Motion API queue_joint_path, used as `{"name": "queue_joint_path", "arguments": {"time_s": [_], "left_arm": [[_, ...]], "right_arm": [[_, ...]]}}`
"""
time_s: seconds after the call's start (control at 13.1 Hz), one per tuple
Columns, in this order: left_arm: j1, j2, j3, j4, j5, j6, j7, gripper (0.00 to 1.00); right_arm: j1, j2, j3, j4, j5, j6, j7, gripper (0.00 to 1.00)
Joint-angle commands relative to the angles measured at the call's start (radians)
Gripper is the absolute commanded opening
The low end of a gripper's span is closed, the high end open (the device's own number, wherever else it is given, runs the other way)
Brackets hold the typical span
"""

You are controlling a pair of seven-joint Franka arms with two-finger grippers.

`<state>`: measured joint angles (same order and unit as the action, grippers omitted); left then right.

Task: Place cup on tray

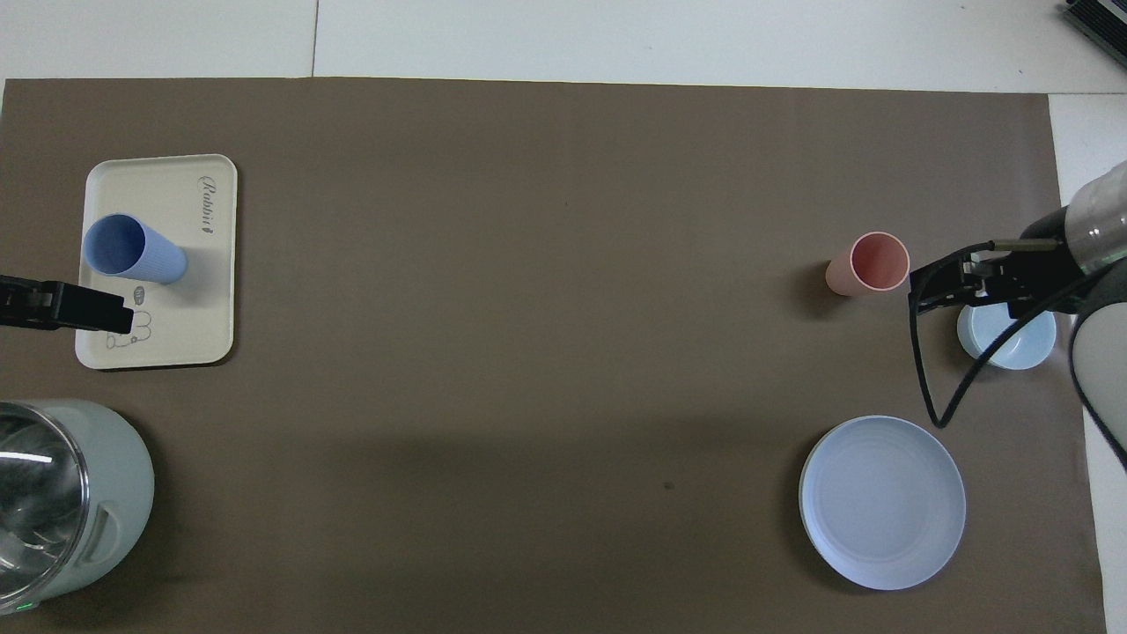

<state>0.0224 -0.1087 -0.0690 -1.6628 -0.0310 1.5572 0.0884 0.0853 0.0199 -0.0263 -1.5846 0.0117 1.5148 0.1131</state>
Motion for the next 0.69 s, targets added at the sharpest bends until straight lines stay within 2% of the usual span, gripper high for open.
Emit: {"name": "queue_joint_path", "arguments": {"time_s": [0.0,0.61], "left_arm": [[0.008,-0.028,-0.003,-0.032,0.0,0.018,0.01,1.0],[0.008,-0.028,-0.005,-0.032,0.0,0.018,0.01,1.0]], "right_arm": [[-0.01,-0.001,0.005,0.005,-0.007,0.007,-0.018,1.0],[-0.013,-0.003,0.002,0.002,-0.007,-0.005,-0.018,1.0]]}}
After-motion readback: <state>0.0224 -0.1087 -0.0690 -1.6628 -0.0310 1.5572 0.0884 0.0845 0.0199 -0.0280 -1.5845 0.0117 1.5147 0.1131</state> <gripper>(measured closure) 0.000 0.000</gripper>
